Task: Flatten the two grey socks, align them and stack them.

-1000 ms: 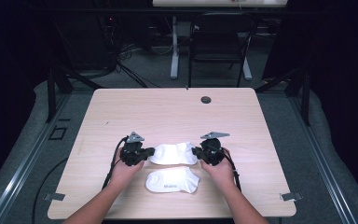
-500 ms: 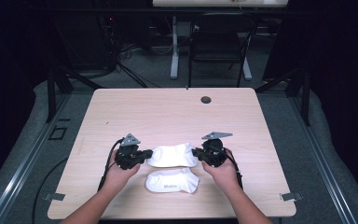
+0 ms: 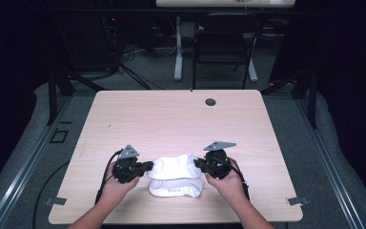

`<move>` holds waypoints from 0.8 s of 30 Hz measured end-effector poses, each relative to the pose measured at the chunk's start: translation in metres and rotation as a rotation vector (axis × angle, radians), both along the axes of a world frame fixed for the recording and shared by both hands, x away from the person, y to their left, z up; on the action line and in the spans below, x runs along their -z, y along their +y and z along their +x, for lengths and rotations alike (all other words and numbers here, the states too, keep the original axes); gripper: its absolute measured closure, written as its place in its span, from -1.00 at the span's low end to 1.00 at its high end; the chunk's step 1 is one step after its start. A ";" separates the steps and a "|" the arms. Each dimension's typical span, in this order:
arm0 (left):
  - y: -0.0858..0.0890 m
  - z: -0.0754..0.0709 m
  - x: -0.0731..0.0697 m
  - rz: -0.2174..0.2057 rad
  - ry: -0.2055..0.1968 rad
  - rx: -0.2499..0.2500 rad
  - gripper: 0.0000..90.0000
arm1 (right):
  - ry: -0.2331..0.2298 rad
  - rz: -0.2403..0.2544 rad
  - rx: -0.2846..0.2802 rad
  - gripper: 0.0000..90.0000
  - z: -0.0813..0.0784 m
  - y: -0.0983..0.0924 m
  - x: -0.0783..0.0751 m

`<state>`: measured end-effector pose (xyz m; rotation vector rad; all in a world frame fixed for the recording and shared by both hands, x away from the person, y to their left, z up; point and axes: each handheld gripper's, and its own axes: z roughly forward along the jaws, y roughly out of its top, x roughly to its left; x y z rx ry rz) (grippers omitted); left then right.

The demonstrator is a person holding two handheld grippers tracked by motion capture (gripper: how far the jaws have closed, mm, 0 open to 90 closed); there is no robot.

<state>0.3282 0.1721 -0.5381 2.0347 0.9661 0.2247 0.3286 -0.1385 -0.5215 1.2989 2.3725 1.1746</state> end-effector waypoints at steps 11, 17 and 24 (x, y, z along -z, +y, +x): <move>0.003 -0.019 0.001 -0.039 0.007 -0.006 0.94 | 0.004 0.010 -0.013 0.91 -0.018 0.003 0.004; 0.001 -0.024 0.005 -0.031 0.007 0.006 0.94 | 0.002 0.001 -0.022 0.91 -0.024 0.004 0.005; -0.001 -0.029 0.010 -0.034 0.018 0.010 0.94 | 0.009 0.004 -0.021 0.91 -0.029 0.000 0.006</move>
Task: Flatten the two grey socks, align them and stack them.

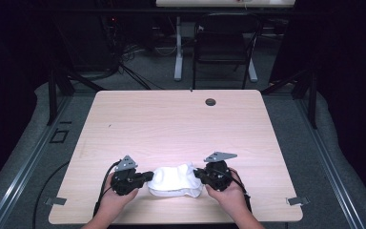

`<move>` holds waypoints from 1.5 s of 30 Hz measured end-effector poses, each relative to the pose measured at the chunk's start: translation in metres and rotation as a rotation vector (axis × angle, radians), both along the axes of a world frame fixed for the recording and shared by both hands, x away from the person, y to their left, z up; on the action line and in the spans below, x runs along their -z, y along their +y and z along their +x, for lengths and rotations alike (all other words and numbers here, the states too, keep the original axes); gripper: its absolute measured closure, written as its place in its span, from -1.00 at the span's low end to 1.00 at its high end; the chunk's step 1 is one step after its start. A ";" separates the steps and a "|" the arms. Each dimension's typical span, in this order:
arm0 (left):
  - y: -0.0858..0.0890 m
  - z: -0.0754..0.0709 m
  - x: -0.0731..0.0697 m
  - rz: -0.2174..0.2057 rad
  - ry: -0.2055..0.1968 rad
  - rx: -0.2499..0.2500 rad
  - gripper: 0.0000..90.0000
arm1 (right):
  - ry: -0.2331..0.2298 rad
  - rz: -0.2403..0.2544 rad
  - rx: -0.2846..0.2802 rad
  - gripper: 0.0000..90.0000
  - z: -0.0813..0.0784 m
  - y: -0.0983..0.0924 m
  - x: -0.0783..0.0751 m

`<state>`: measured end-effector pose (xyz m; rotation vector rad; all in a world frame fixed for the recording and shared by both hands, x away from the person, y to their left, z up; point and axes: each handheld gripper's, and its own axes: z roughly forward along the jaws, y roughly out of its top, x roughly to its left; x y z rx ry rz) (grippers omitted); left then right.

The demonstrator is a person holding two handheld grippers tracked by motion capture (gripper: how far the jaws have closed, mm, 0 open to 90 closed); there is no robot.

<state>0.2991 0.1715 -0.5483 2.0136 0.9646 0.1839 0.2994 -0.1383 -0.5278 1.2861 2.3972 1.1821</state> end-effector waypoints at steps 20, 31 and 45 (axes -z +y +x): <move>-0.007 -0.001 0.012 0.020 0.025 0.024 0.94 | 0.032 0.005 0.020 0.91 -0.007 -0.009 0.014; -0.007 -0.001 0.015 0.034 0.033 0.026 0.94 | 0.048 -0.007 0.015 0.90 -0.008 -0.009 0.017; -0.009 0.000 0.023 0.048 0.043 0.021 0.93 | 0.064 -0.022 0.017 0.88 -0.004 -0.008 0.025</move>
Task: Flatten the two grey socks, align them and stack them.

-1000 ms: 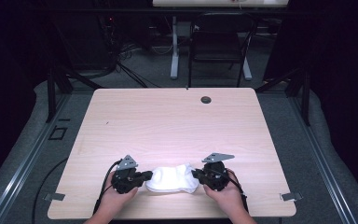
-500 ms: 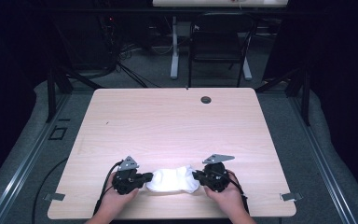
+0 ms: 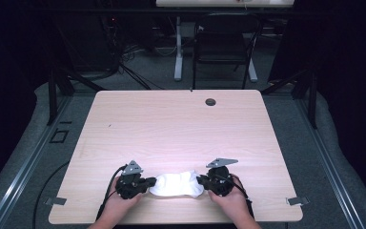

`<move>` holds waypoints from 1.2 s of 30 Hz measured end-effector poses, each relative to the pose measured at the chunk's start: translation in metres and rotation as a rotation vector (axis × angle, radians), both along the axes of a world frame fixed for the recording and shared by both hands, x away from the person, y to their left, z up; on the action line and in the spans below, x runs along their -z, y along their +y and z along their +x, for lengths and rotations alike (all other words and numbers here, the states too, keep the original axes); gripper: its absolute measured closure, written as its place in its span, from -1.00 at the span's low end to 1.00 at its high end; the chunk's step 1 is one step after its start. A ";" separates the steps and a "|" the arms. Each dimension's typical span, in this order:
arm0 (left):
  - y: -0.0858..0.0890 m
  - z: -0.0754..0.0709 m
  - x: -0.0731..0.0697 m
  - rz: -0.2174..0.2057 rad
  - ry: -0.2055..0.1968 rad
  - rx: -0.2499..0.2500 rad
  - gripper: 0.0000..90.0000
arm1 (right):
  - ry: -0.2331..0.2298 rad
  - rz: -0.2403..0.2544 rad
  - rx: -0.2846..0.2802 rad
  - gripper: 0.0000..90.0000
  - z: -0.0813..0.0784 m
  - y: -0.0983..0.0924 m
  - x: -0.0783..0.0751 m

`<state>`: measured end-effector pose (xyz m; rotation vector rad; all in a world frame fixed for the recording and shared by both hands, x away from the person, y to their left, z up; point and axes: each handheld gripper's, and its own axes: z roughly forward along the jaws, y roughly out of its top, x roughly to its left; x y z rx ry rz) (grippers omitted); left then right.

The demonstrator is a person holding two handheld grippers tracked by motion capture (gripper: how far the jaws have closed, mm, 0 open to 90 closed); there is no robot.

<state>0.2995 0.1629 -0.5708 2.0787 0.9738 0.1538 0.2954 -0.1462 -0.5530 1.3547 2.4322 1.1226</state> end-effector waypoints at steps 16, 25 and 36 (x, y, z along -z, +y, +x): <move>0.000 0.004 0.004 0.002 0.000 0.003 0.89 | 0.023 -0.019 -0.004 0.79 0.003 0.000 0.008; 0.005 0.002 -0.006 -0.044 -0.023 -0.009 0.65 | -0.040 0.013 0.024 0.57 0.002 -0.005 0.002; -0.006 -0.005 -0.005 -0.032 -0.024 0.039 0.45 | -0.132 0.025 -0.109 0.45 -0.006 0.020 -0.001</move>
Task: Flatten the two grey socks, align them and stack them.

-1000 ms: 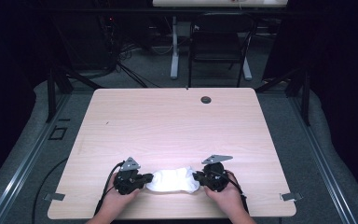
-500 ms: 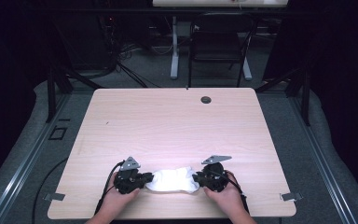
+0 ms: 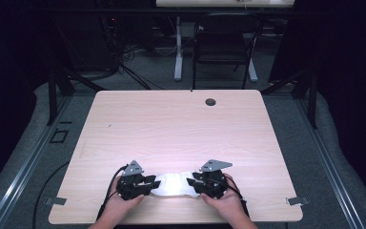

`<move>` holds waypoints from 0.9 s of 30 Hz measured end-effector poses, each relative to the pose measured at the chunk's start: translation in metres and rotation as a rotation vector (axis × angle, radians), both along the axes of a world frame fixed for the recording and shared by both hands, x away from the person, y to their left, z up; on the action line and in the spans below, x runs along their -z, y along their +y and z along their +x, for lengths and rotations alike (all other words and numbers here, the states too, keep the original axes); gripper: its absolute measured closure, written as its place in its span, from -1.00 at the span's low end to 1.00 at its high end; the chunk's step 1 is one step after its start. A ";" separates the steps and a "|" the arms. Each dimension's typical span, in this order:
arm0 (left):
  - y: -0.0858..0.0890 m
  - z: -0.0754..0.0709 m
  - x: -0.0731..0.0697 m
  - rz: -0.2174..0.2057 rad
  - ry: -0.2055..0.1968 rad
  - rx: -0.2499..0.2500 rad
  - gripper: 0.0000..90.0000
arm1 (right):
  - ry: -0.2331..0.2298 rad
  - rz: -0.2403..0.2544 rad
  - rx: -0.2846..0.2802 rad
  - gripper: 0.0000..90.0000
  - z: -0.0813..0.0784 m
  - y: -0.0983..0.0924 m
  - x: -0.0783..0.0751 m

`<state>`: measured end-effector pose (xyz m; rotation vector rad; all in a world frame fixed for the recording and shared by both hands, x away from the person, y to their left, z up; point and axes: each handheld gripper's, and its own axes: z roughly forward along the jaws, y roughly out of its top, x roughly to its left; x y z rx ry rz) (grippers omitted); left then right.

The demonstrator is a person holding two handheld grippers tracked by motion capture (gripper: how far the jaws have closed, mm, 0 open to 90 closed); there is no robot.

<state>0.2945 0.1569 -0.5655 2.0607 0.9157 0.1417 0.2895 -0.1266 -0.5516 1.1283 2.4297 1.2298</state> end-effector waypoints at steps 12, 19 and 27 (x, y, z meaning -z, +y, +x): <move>-0.005 0.001 0.010 0.048 0.006 0.028 0.41 | 0.054 -0.069 0.004 0.39 0.006 0.002 0.015; -0.004 0.001 0.012 0.057 0.007 0.029 0.45 | 0.054 -0.106 0.005 0.41 0.004 0.003 0.020; -0.003 0.003 0.014 0.052 0.007 0.019 0.45 | 0.058 -0.096 0.017 0.43 0.005 0.003 0.021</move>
